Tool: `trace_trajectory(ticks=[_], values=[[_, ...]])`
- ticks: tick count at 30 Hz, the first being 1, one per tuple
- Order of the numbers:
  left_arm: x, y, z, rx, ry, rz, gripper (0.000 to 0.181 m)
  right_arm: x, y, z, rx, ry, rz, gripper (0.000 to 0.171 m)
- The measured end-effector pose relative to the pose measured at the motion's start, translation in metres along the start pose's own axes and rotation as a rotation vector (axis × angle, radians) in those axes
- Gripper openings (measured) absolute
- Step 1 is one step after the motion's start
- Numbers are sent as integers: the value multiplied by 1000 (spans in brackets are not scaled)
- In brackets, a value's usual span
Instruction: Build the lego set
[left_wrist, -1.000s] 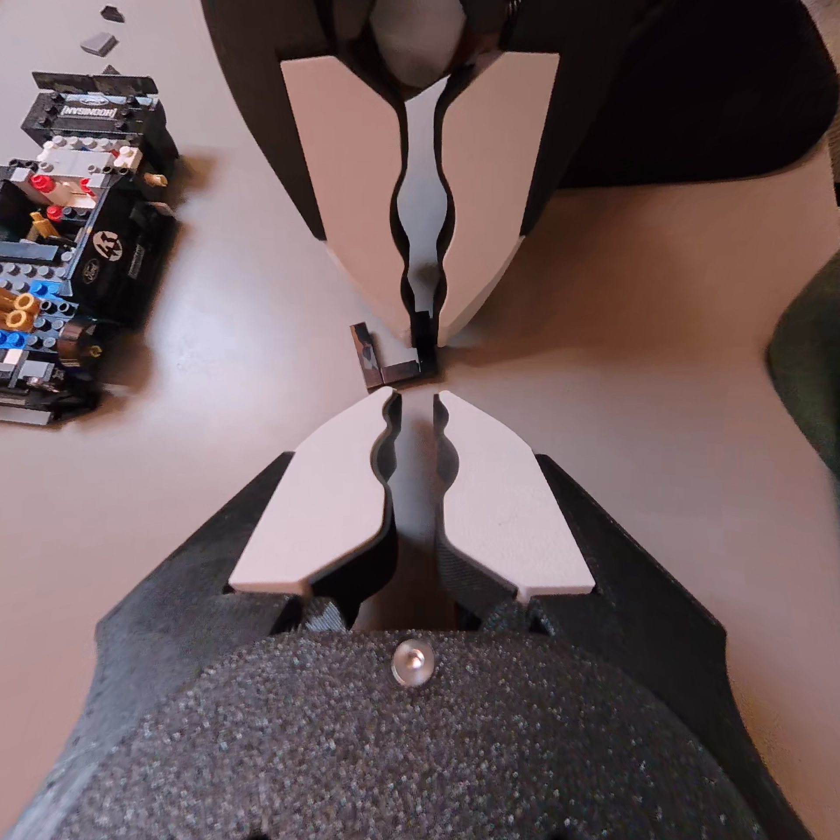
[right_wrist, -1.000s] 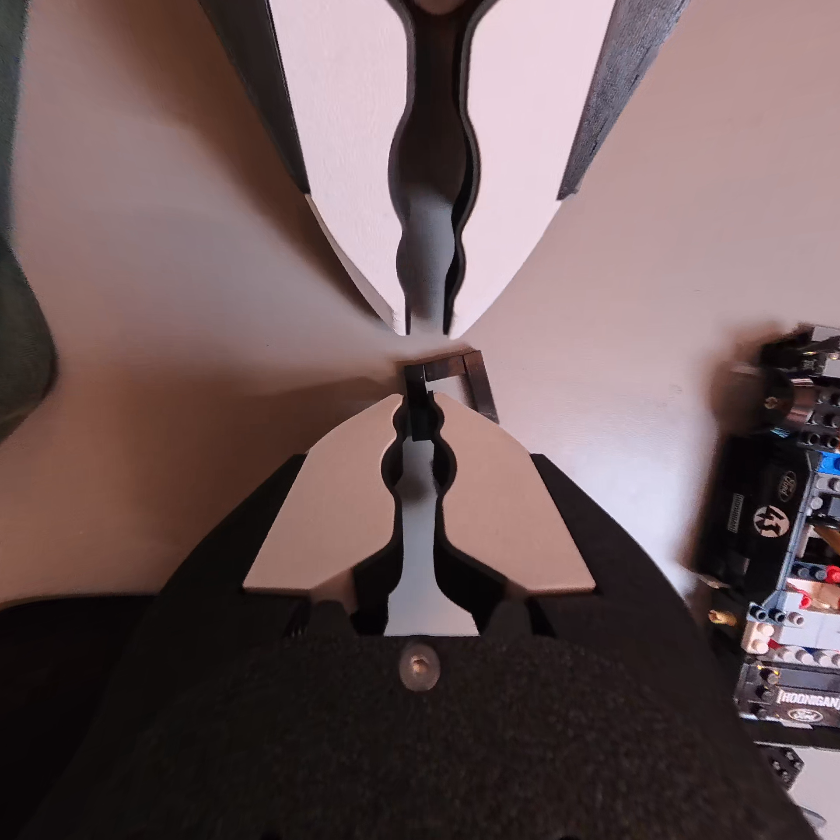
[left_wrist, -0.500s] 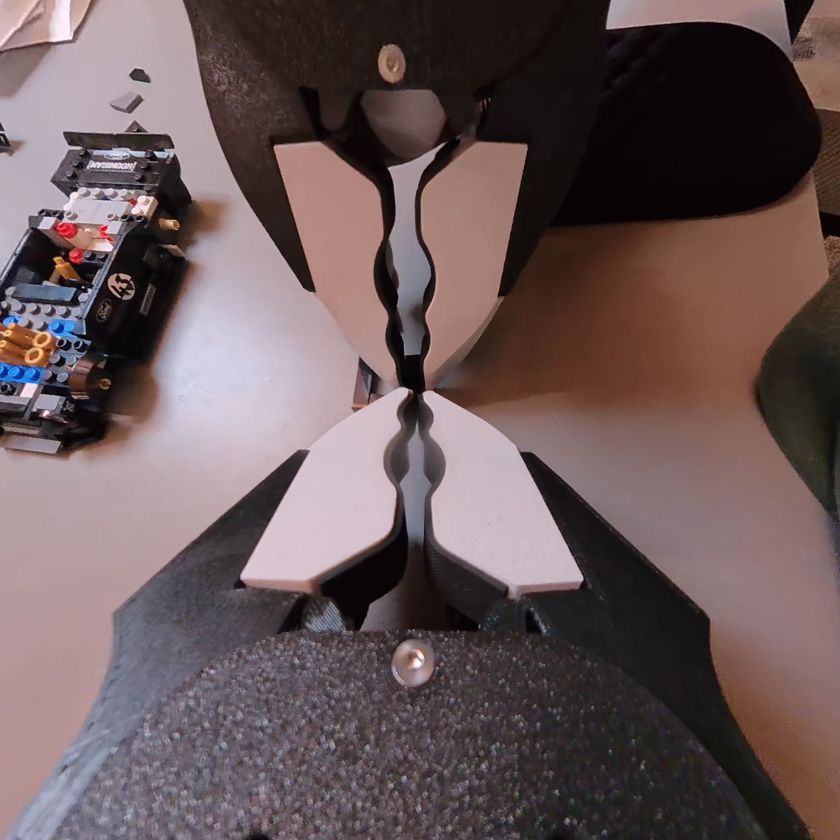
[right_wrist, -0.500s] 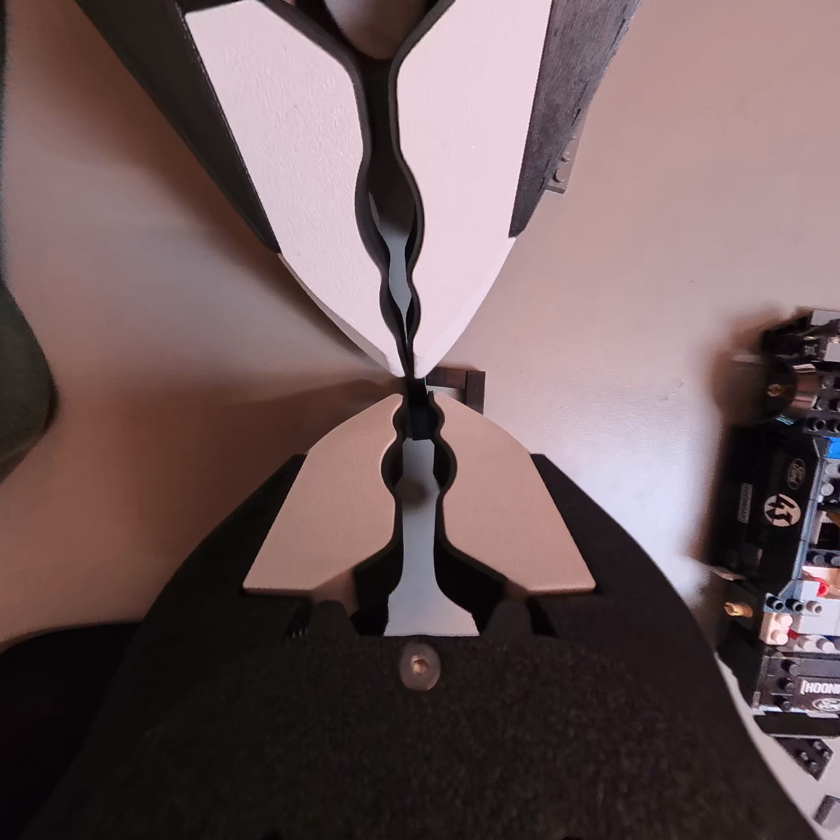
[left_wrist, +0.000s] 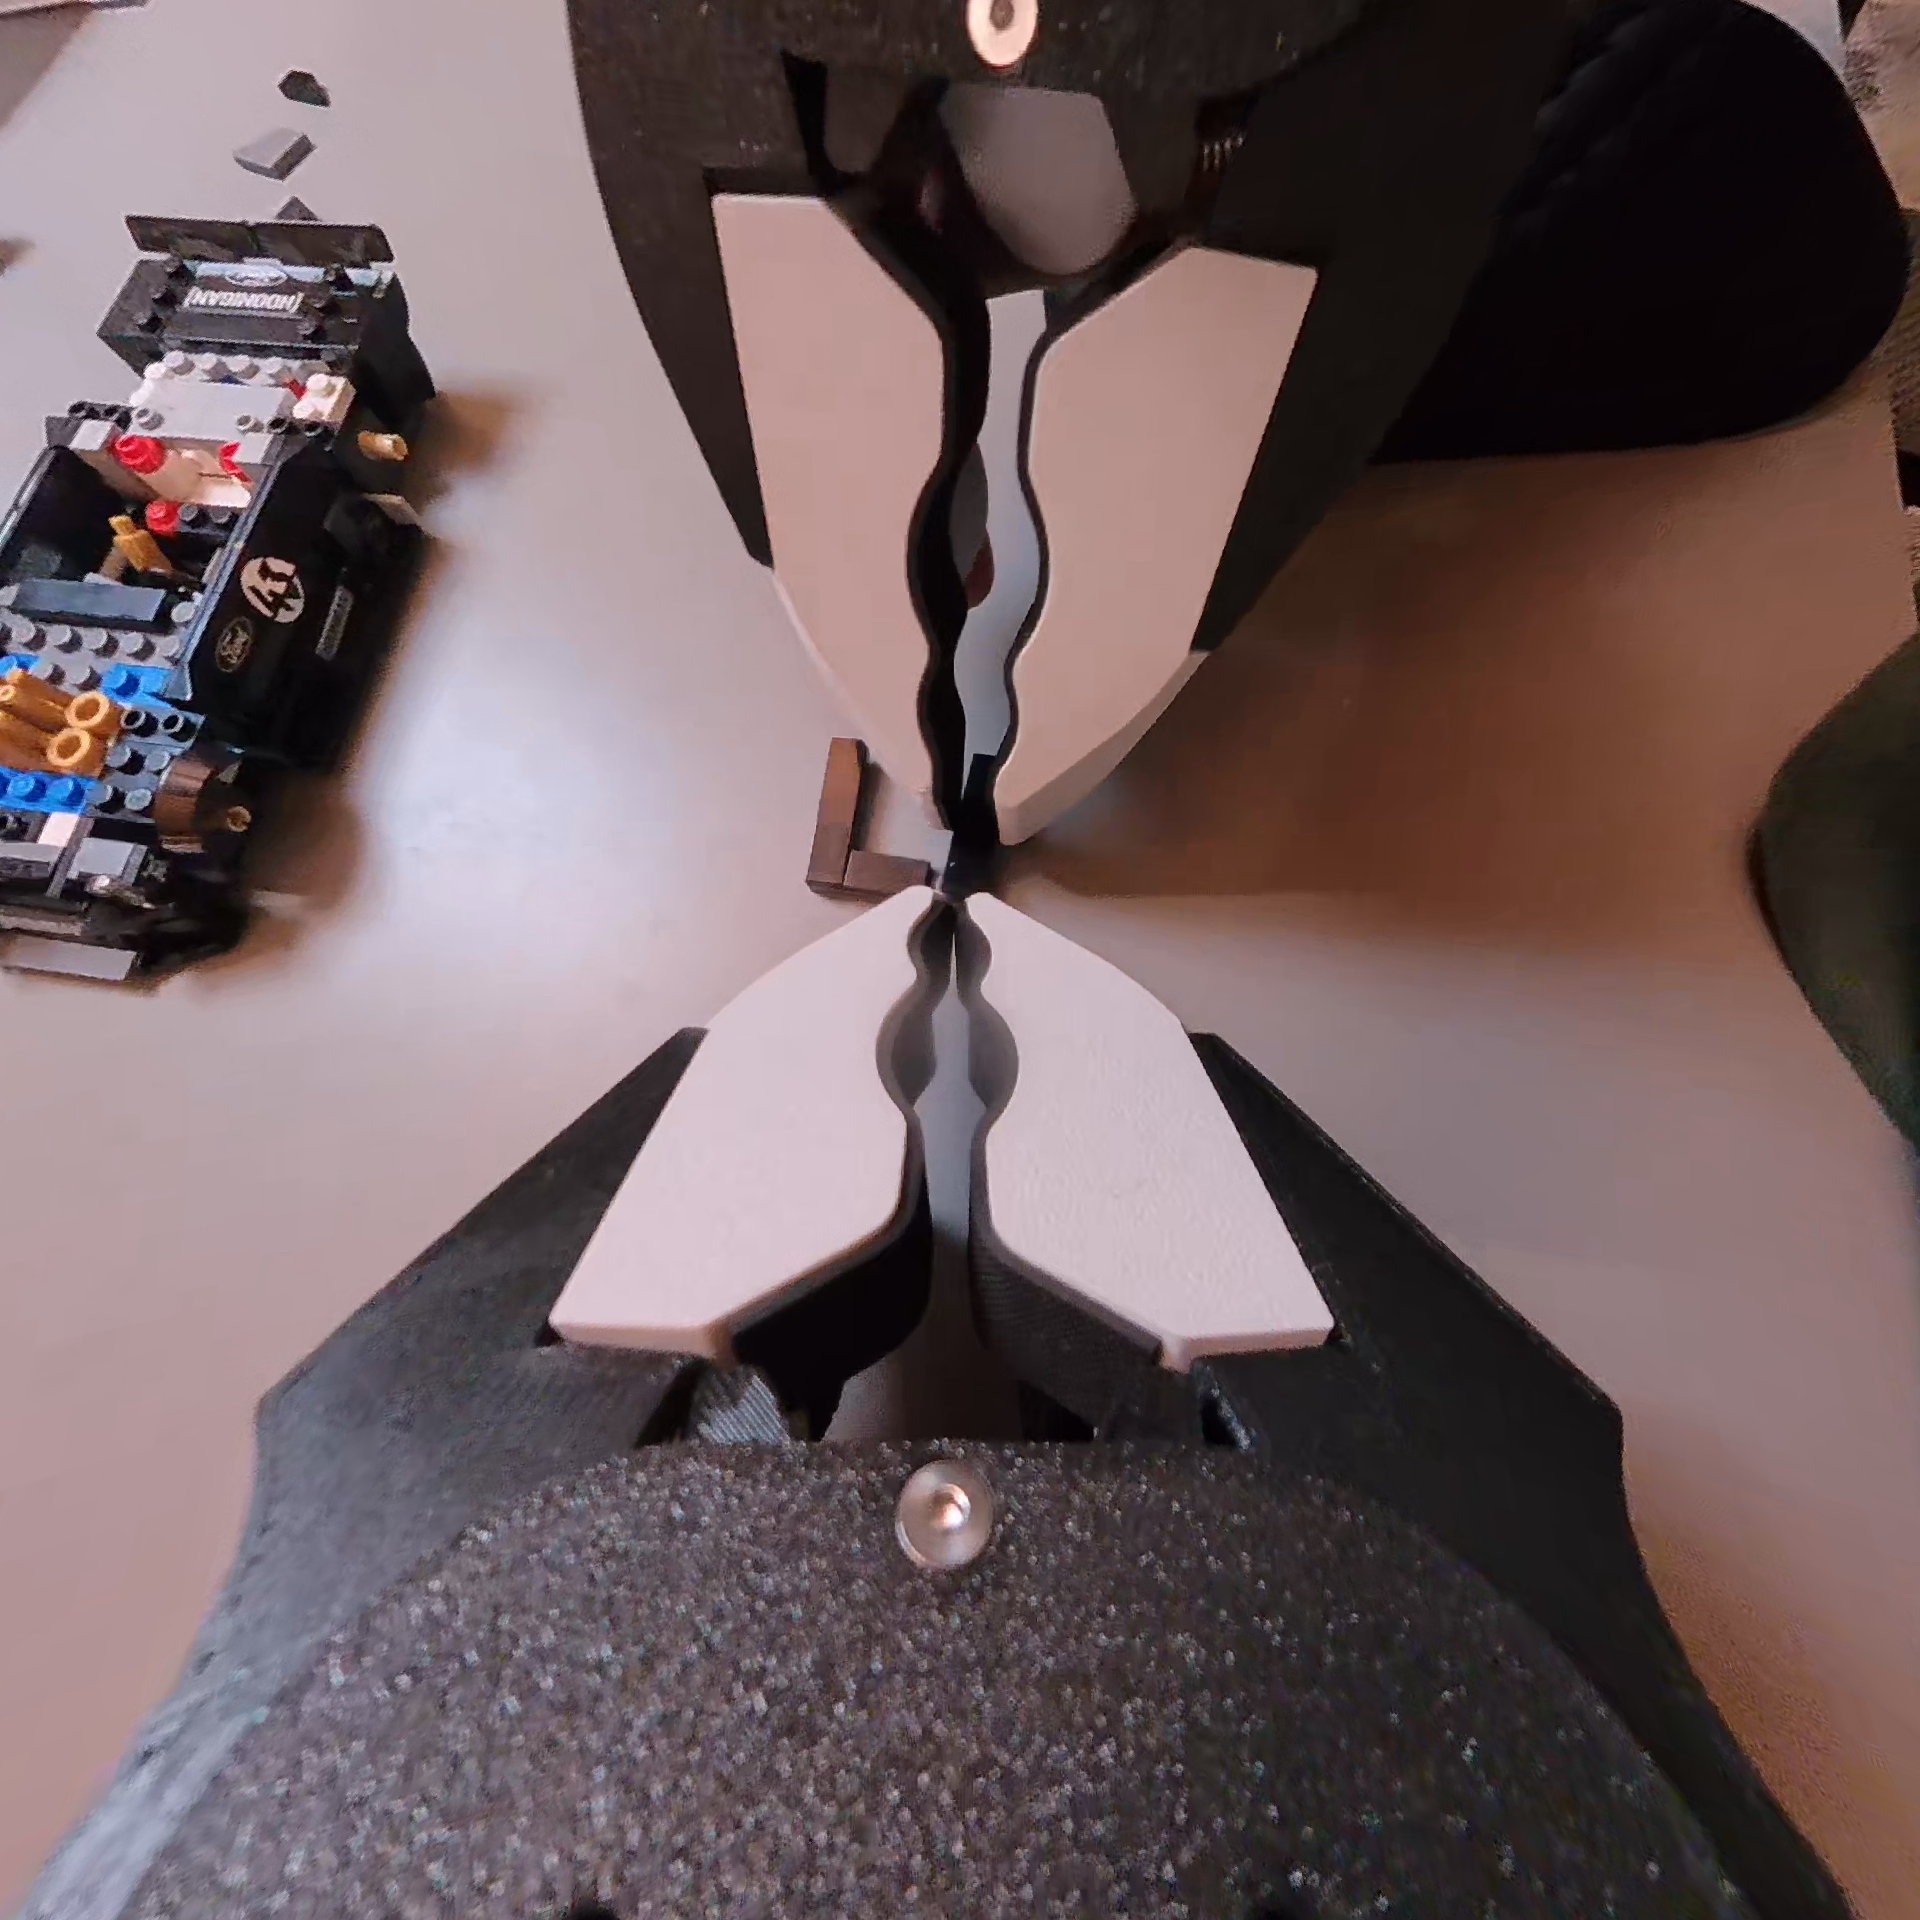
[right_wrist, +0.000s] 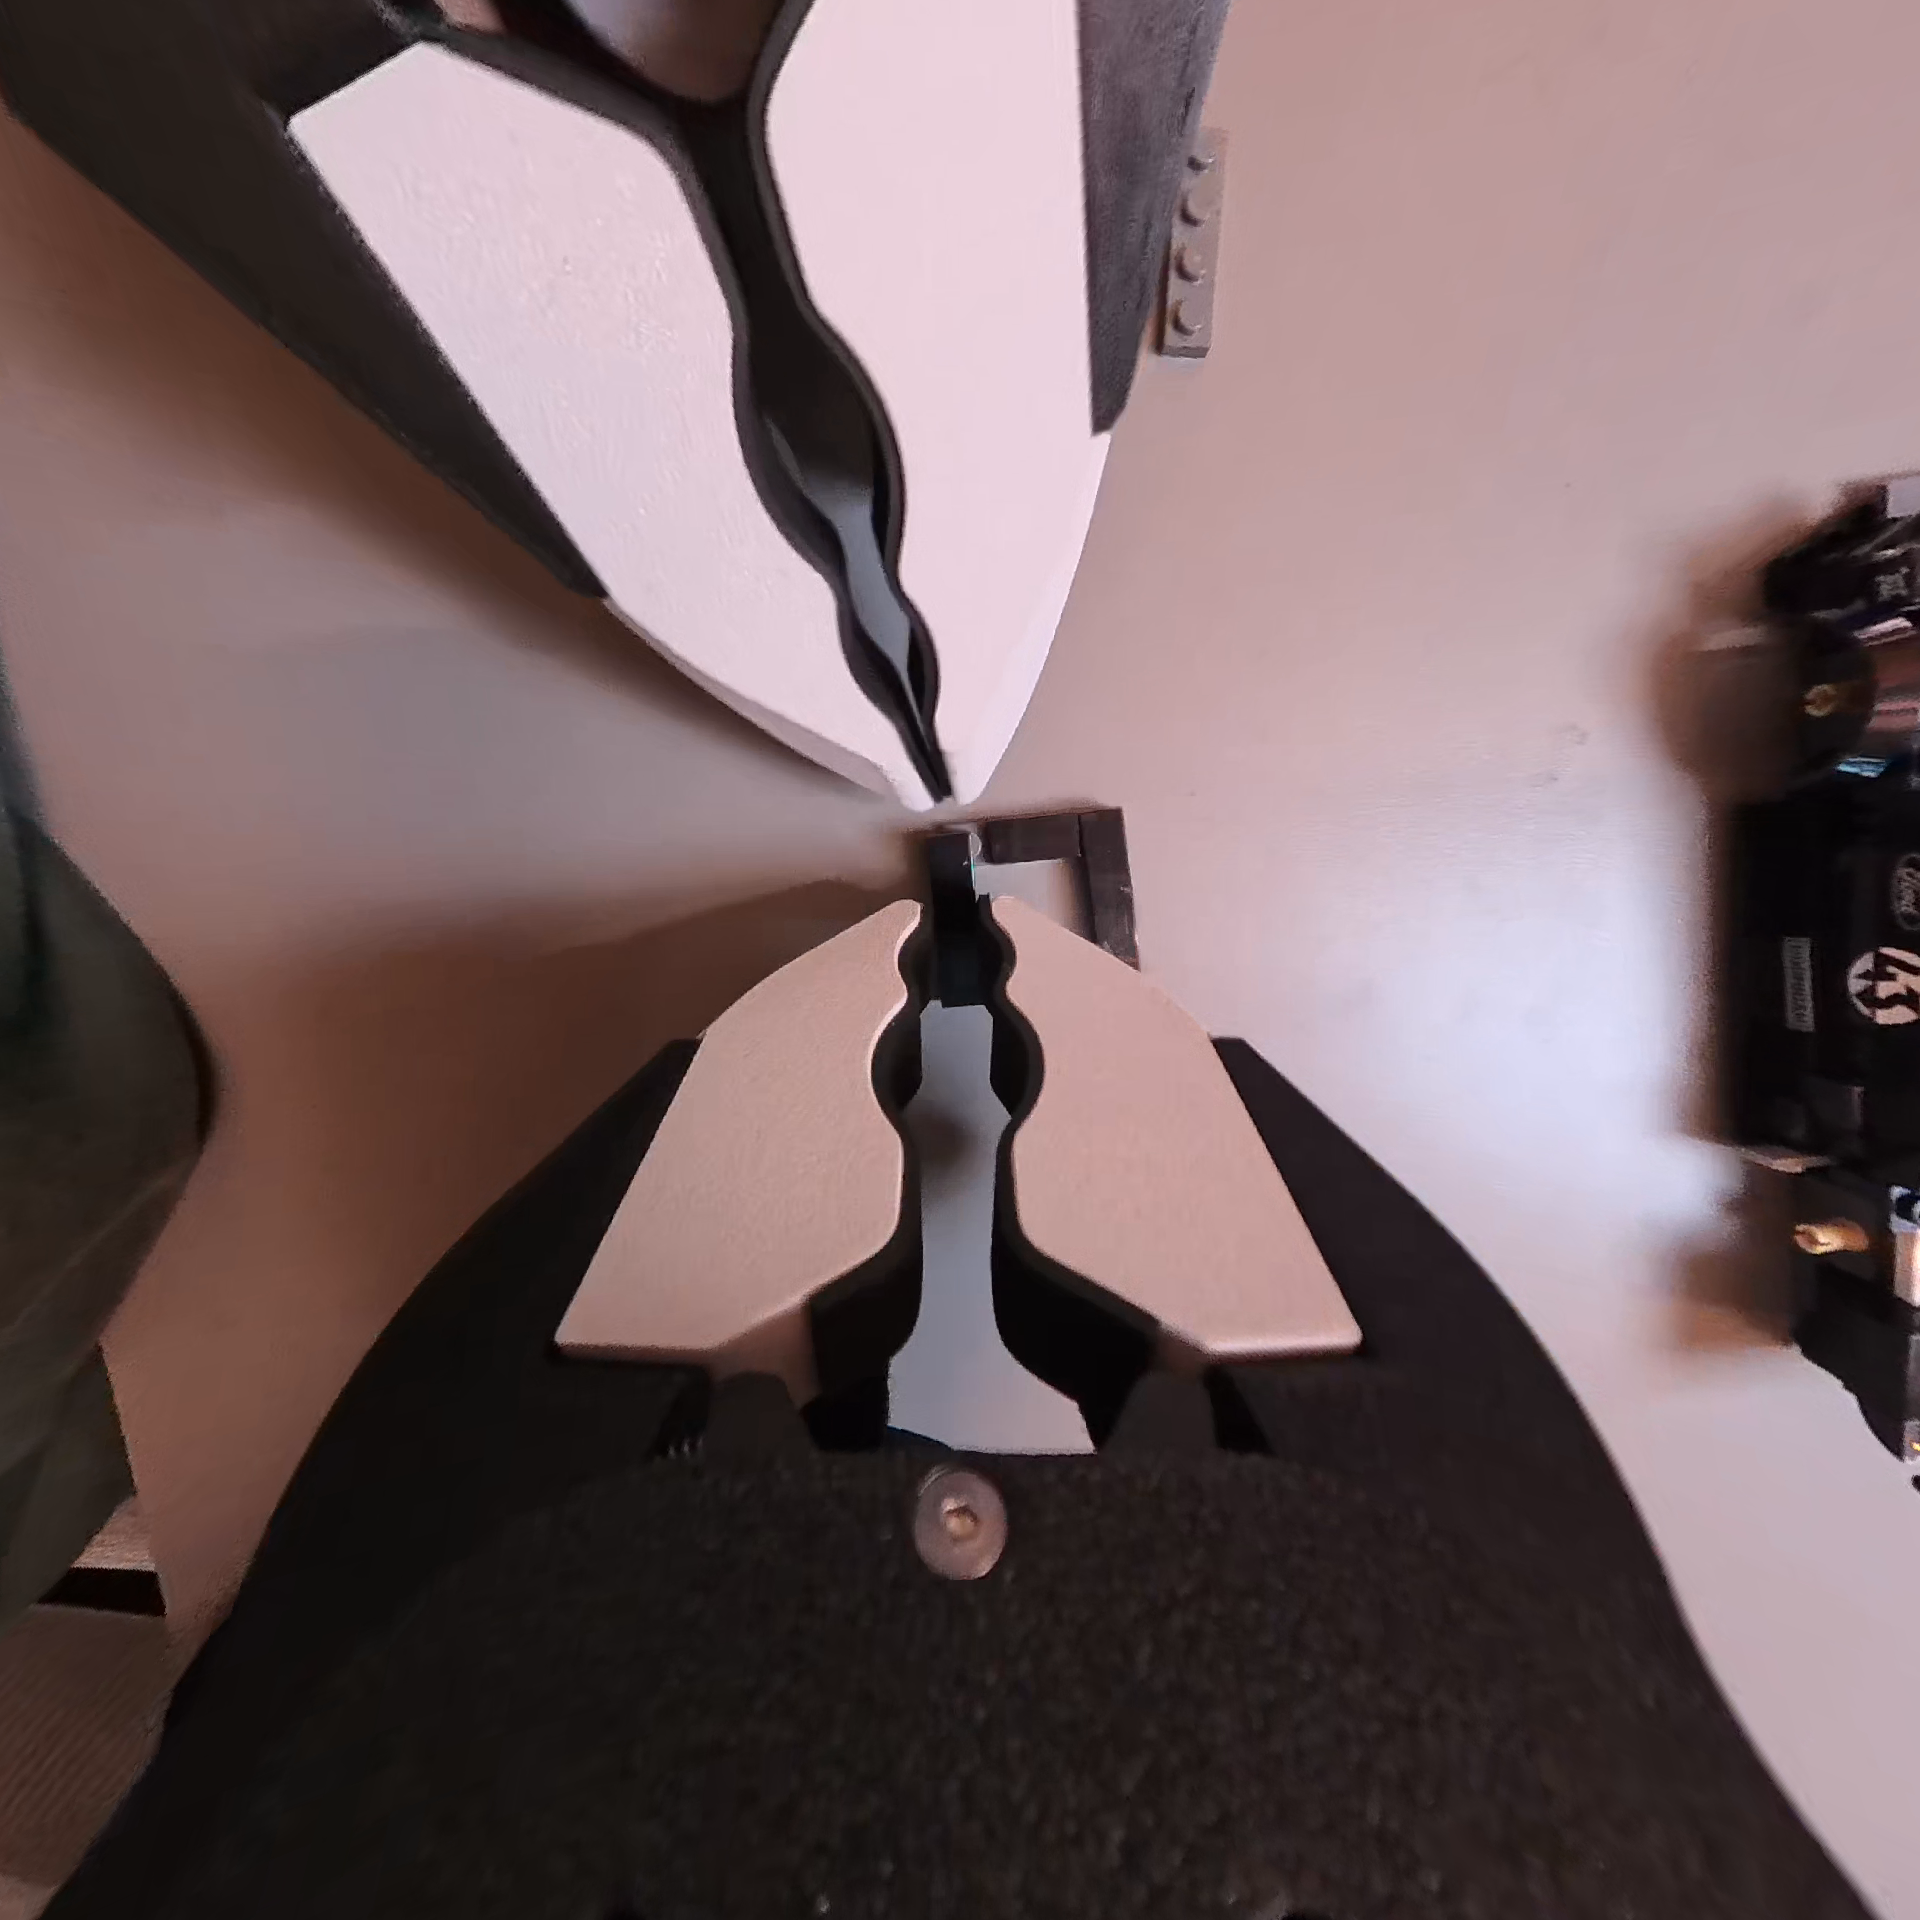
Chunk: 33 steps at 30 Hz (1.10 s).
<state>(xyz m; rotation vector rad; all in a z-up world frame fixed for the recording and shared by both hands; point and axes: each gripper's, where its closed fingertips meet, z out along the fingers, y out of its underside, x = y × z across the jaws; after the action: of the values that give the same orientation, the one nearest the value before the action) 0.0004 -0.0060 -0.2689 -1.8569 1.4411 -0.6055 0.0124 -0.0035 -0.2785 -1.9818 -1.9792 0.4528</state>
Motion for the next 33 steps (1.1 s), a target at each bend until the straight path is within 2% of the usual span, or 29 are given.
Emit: trace_trajectory(ticks=[17, 33], values=[[-3, 7, 1, -36, -10, -53, 0, 1, -4, 0, -14, 17, 113, 7], [-1, -1, 1, -2, -14, -49, 0, 2, -3, 2, -38, 35, 121, 8]])
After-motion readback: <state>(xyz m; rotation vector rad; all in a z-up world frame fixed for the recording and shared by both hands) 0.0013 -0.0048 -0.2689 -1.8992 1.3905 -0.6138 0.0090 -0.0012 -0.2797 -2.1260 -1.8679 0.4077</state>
